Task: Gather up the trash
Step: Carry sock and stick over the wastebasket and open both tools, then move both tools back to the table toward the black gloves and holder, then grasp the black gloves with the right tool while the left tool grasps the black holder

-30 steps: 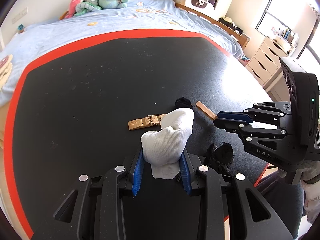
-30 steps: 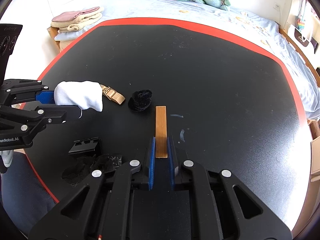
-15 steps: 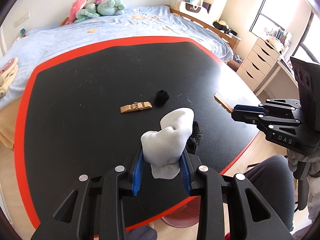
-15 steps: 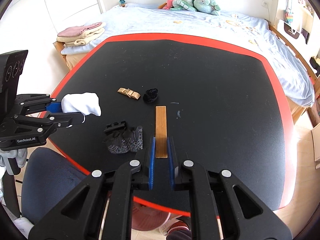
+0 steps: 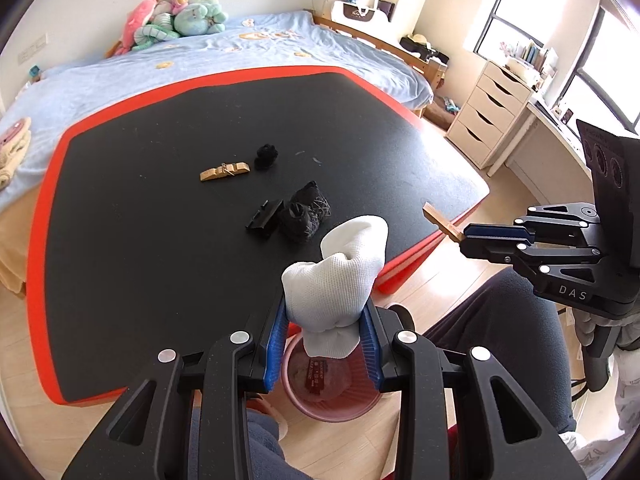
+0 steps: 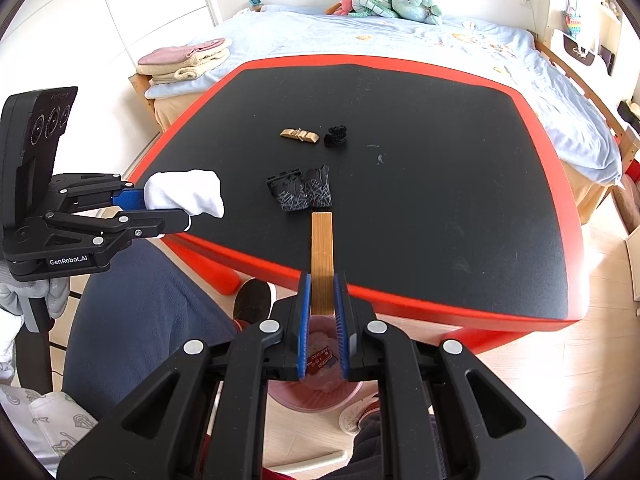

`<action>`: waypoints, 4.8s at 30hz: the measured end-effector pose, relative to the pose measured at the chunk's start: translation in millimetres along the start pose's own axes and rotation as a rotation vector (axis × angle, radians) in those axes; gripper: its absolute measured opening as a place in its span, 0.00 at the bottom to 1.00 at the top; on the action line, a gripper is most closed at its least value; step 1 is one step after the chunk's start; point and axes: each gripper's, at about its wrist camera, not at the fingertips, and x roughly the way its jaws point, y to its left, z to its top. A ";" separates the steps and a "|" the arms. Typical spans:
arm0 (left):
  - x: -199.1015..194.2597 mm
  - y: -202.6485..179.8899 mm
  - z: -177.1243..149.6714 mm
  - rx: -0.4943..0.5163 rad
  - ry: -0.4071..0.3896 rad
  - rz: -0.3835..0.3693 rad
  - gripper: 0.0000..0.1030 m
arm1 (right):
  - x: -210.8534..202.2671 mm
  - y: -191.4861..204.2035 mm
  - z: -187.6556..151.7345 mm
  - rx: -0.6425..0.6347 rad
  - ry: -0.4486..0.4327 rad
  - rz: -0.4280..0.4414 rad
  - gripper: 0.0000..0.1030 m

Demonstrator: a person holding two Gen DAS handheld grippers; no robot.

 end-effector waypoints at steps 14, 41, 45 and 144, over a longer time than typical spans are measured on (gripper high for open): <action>2.3 -27.3 -38.4 0.012 0.037 -0.026 0.31 | -0.3 17.1 -43.5 -0.002 0.032 0.045 0.11; -7.7 -1.6 -39.1 -0.078 -0.015 0.049 0.93 | 3.3 -1.9 -48.7 0.052 0.017 -0.001 0.97; -9.3 0.4 -39.3 -0.083 -0.016 0.051 0.93 | 3.5 -1.7 -47.3 0.052 0.014 0.000 0.97; 87.1 80.5 39.7 0.108 0.128 0.027 0.70 | 127.8 -26.4 91.3 -0.081 0.018 -0.017 0.49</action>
